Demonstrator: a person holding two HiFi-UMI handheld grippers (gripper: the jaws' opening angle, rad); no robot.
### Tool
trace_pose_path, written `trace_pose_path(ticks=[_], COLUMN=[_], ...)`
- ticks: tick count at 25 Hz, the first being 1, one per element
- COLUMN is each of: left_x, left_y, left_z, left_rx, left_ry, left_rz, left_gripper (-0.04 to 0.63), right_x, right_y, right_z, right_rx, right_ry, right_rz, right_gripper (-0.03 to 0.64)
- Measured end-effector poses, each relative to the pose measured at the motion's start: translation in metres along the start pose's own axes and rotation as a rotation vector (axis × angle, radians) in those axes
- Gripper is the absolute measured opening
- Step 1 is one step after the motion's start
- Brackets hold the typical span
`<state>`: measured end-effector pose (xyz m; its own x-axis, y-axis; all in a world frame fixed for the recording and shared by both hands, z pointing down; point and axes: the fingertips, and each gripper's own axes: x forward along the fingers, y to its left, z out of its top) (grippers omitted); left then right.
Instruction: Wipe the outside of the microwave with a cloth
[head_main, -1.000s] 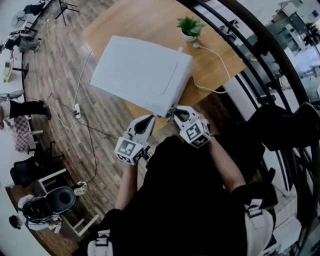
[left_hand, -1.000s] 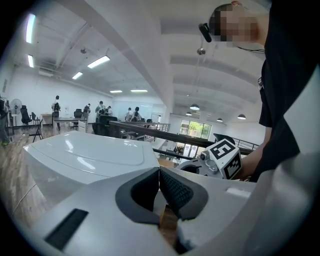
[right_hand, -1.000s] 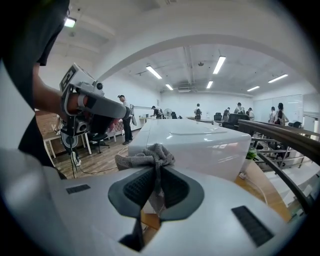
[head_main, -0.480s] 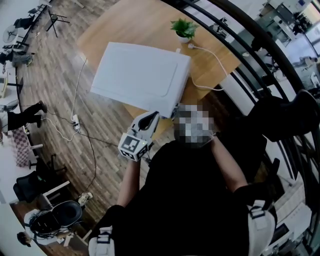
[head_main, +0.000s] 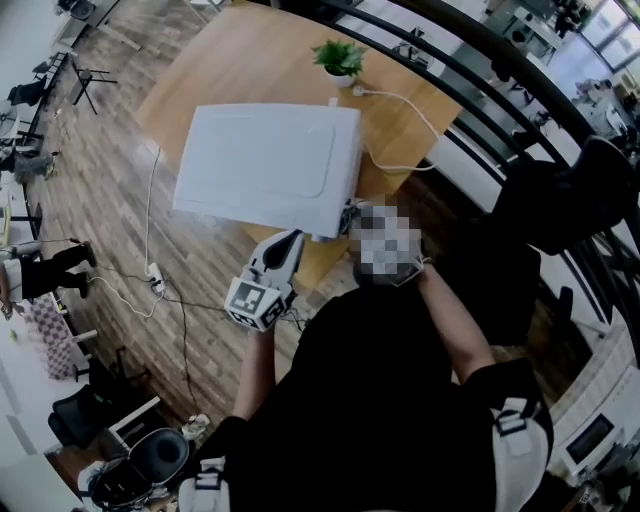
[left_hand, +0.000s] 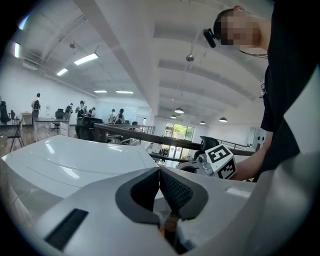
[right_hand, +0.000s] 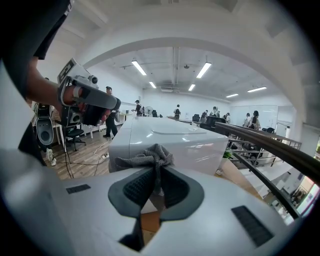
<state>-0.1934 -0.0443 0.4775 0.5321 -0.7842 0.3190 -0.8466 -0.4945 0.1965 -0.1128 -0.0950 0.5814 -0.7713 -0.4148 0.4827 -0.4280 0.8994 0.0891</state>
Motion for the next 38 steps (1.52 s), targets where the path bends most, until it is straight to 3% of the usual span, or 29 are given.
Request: trace_pose_path(ticks=[7, 13, 38], left_x=[0.010, 0.029, 0.025], left_y=[0.008, 0.001, 0.015], left_z=[0.011, 0.012, 0.006], left_rx=[-0.016, -0.010, -0.052], left_ry=[-0.055, -0.019, -0.001], left_rz=[0.000, -0.023, 0.082], left_gripper=[0.003, 0.003, 0.003], right_x=[0.000, 0.005, 0.025], right_y=[-0.019, -0.039, -0.099], right_z=[0.014, 0.014, 0.022], right_rx=[-0.012, 0.014, -0.003], right_ry=[-0.006, -0.007, -0.036], right_rz=[-0.019, -0.029, -0.044], right_gripper=[0.028, 0.028, 0.028])
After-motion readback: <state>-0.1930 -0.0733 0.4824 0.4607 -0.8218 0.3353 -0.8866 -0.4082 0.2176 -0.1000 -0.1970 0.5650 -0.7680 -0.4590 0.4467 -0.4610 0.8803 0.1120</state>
